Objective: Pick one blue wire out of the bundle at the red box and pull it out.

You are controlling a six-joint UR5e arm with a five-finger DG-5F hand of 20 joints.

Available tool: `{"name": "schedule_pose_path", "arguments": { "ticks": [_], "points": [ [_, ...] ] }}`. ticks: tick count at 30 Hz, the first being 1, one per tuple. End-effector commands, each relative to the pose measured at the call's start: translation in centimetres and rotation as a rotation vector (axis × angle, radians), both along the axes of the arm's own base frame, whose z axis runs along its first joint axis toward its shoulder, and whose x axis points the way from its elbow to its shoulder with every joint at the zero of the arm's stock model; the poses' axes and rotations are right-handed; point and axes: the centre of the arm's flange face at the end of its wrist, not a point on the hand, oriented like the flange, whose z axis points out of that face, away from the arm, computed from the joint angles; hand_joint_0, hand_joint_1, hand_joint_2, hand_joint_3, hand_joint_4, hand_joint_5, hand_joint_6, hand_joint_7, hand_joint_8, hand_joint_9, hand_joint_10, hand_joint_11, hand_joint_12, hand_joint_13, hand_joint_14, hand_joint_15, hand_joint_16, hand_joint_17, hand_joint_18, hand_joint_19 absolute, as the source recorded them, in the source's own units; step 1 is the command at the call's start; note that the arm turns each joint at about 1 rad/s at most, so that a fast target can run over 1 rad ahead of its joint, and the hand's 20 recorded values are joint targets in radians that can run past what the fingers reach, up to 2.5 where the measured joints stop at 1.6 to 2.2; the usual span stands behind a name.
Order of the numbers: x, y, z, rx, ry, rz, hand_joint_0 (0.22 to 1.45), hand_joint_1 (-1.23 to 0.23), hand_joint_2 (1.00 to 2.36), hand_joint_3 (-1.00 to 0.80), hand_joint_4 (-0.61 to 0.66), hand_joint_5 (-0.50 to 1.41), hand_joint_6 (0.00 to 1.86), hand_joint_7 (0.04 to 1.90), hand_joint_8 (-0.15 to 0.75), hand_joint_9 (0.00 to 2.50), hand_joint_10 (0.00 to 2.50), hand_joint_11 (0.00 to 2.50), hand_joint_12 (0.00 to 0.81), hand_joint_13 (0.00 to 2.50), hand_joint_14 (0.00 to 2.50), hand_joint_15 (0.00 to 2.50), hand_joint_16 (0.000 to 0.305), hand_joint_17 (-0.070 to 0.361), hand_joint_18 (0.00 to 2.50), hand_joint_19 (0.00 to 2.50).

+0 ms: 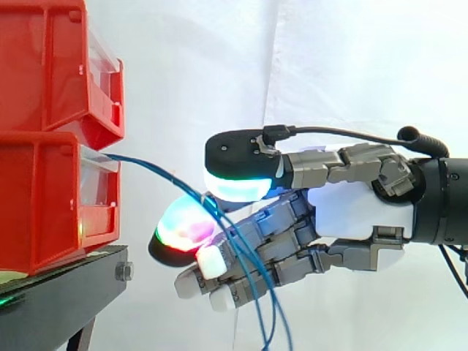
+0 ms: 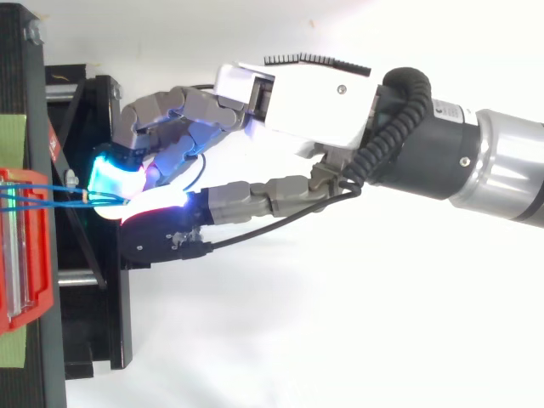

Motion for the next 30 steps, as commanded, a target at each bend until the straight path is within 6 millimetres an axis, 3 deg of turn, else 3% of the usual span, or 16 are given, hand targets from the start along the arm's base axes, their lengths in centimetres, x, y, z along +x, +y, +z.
{"name": "schedule_pose_path", "arguments": {
  "ticks": [1, 18, 23, 30],
  "points": [
    [0.01, 0.18, 0.29, -0.013, -0.004, 0.004, 0.58, -0.71, 1.01, -0.07, 0.21, -0.19, 0.89, 0.89, 0.371, 0.79, 0.01, 0.52, 0.48, 0.56, 0.01, 0.25, 0.069, 0.154, 0.55, 0.31],
    [0.01, 0.17, 0.29, -0.013, -0.004, 0.002, 0.61, -0.78, 1.02, -0.07, 0.16, -0.2, 0.9, 0.9, 0.349, 0.77, 0.01, 0.57, 0.455, 0.57, 0.01, 0.24, 0.064, 0.144, 0.57, 0.3],
    [0.01, 0.17, 0.29, -0.013, -0.004, 0.002, 0.62, -0.81, 1.02, -0.09, 0.2, -0.21, 0.91, 0.89, 0.34, 0.77, 0.01, 0.58, 0.445, 0.57, 0.01, 0.25, 0.062, 0.139, 0.59, 0.31],
    [-0.04, -0.18, 0.14, -0.014, 0.001, -0.001, 0.56, -0.72, 1.02, -0.15, 0.2, -0.19, 0.89, 1.0, 0.342, 0.8, 0.02, 0.55, 0.446, 0.57, 0.01, 0.26, 0.063, 0.141, 0.56, 0.34]
  ]
}}
